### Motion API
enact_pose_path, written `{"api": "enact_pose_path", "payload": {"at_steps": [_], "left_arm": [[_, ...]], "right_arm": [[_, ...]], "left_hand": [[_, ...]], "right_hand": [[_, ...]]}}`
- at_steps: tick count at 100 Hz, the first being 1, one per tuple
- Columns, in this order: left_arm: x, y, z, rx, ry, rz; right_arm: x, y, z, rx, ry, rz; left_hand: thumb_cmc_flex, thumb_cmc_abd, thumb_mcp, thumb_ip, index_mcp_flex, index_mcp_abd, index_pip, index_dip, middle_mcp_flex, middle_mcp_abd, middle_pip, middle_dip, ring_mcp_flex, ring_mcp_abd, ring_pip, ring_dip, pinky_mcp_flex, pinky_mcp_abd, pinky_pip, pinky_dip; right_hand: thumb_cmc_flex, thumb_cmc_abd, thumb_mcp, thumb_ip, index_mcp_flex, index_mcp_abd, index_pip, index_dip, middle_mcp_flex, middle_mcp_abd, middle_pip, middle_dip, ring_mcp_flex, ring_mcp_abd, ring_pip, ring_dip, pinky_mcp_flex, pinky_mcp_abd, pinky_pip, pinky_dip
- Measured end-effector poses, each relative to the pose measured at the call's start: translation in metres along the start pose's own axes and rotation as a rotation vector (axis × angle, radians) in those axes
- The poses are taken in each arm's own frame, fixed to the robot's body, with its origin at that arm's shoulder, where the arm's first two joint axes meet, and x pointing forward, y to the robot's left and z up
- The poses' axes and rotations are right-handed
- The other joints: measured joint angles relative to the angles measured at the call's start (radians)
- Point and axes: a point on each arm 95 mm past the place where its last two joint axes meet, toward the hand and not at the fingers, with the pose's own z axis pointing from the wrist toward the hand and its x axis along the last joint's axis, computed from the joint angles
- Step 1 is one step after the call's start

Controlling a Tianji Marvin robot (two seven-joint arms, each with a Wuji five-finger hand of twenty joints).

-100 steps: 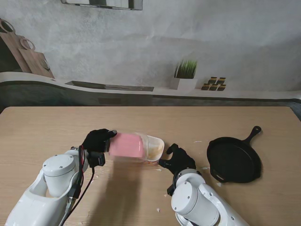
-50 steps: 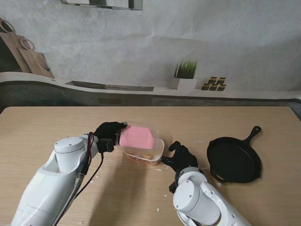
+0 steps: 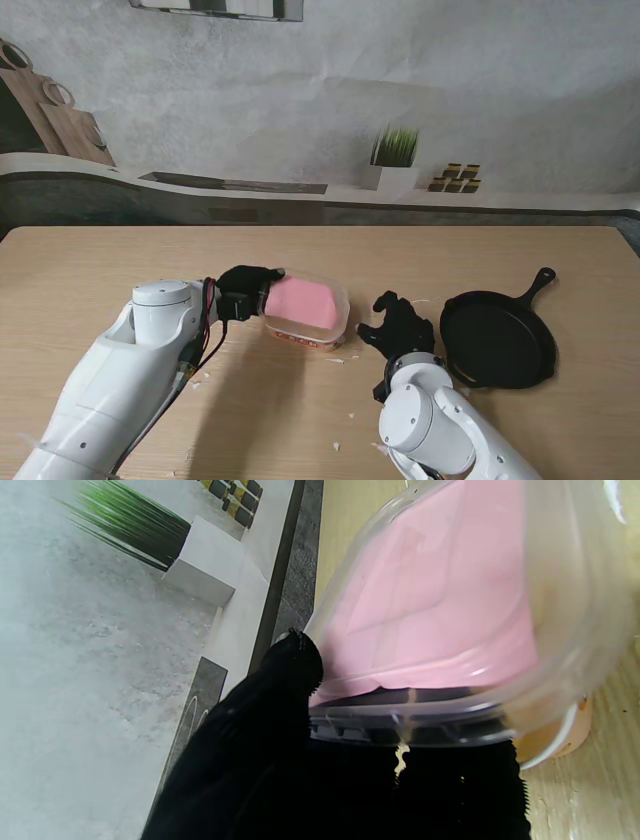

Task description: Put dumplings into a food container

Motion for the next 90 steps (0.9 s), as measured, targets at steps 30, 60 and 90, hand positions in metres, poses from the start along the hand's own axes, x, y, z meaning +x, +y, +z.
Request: {"api": "enact_pose_path", "payload": {"at_steps": [30,60,90], "left_arm": [[0.007,-0.001,0.003,0.019,-0.030,0.079],[0.013,-0.004,0.004,0.055,-0.068,0.083],[0.014,0.001,0.004,0.037,-0.069,0.080]], "right_arm": [[0.002,-0.017,0.016,0.028,0.146,-0.180],[0.007,-0.023,0.023,0.036,0.234,-0.280],[0.001,-0.017,0.025,0.011,0.234,-0.269]], "left_hand": [[0.011,0.000,-0.011,0.000,0.000,0.000,-0.020,-0.001,-0.001,0.000,-0.015,0.000,0.002,-0.006,-0.009,0.000,0.010,-0.008,0.001,-0.001],[0.030,0.001,-0.026,0.000,0.000,0.000,-0.044,-0.037,-0.006,0.004,-0.037,-0.014,0.002,-0.006,-0.021,0.000,0.010,-0.011,0.001,-0.003],[0.034,0.001,-0.028,0.000,0.000,0.000,-0.046,-0.039,-0.011,0.007,-0.037,-0.015,-0.001,-0.004,-0.036,0.000,-0.013,-0.009,0.000,-0.003]], "right_hand": [[0.059,0.009,-0.001,0.000,0.163,-0.274,-0.088,-0.013,-0.015,-0.034,-0.014,-0.014,-0.060,-0.050,-0.071,-0.027,-0.007,-0.063,-0.007,0.001],[0.064,0.009,0.018,0.000,0.206,-0.335,-0.158,-0.013,-0.043,-0.039,-0.074,-0.038,-0.086,-0.064,-0.129,-0.059,-0.004,-0.085,-0.032,-0.003],[0.065,0.009,0.018,0.000,0.212,-0.335,-0.158,-0.013,-0.044,-0.040,-0.074,-0.039,-0.098,-0.064,-0.128,-0.059,-0.013,-0.087,-0.032,-0.011]]}}
